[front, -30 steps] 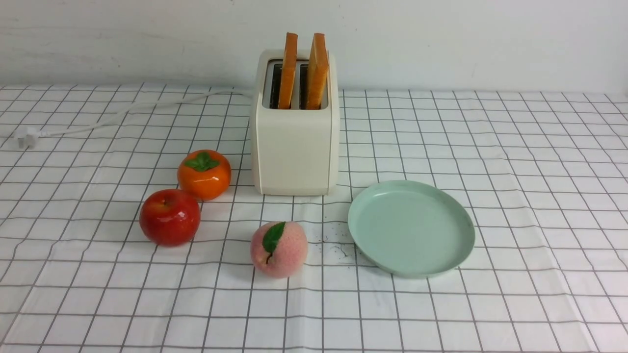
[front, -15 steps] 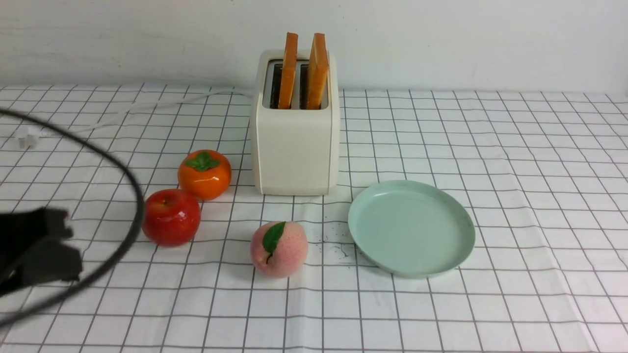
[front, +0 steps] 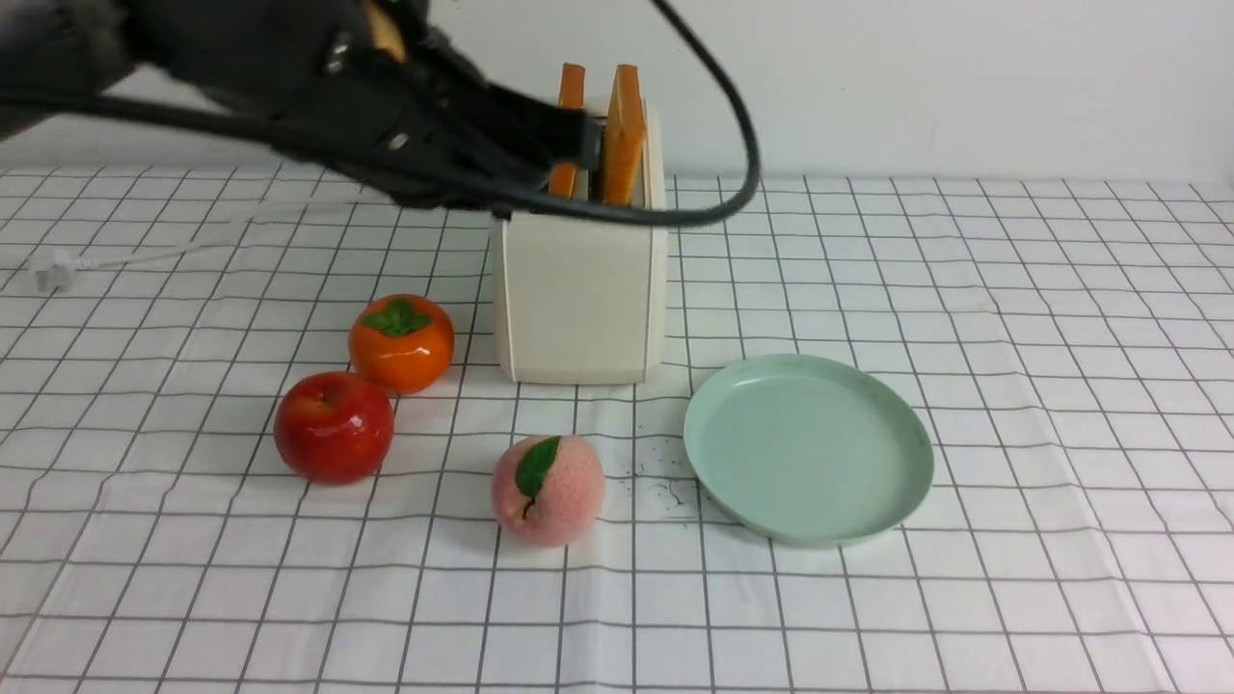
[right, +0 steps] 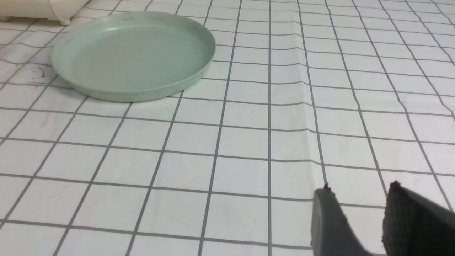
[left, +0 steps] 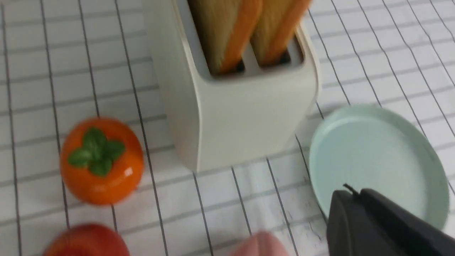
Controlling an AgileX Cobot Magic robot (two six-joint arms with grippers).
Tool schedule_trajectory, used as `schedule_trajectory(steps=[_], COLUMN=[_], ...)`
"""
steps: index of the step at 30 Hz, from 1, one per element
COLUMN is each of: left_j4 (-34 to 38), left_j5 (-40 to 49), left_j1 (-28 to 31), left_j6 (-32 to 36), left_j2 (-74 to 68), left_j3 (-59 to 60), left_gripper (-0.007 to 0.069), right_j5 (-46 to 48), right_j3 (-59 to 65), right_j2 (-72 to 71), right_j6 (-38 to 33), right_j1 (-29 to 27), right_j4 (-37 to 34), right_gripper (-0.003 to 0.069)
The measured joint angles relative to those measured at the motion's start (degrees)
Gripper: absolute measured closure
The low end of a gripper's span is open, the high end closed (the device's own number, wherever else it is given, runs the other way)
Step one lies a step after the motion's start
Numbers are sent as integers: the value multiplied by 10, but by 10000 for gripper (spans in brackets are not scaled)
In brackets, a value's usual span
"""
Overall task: Take toasted bread from bread machine on white checkered table place on plate.
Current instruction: 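Reach for a toast slice standing in the toaster with the left gripper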
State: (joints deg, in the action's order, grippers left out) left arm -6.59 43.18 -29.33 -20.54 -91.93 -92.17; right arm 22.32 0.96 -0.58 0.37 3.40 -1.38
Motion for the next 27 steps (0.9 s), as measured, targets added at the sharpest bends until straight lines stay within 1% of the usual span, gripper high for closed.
schedule_trajectory(steps=[1,2,3,4,5,6,7,8,10,14,17,24,27], left_j4=[-15,-27,-28,-36,-38,-41,-41,-42,-45,-47,-49,-51,-72], left_j5=[0,0,0,0,-1,-1,-1,-4,-5,-16,-46,-106,-126], left_j1=[0,2,2,7,10,18,19,27,36,45,48,48,48], left_j6=[-8,-13,-14,-20,-21,-27,-27,-28,-30,-31,-31,-32,-32], left_j2=[-23,-48,-52,-84,-100,-140,-140,-172,-202,-245,-284,-322,-331], left_j3=[-30,-66,-71,-115,-135,-185,-185,-217,-242,-265,-272,-273,-273], left_gripper=[563,515,507,431,390,290,290,229,194,175,172,172,183], right_j5=[0,0,0,0,0,0,0,0,0,0,0,0,0], right_j3=[0,0,0,0,0,0,0,0,0,0,0,0,0], right_j2=[0,0,0,0,0,0,0,0,0,0,0,0,0], right_j6=[0,0,0,0,0,0,0,0,0,0,0,0,0], right_j1=[0,0,0,0,0,0,0,0,0,0,0,0,0], right_j4=[0,0,0,0,0,0,0,0,0,0,0,0,0], right_gripper=[419,419,419,419,419,419,419,419,419,419,419,419,419])
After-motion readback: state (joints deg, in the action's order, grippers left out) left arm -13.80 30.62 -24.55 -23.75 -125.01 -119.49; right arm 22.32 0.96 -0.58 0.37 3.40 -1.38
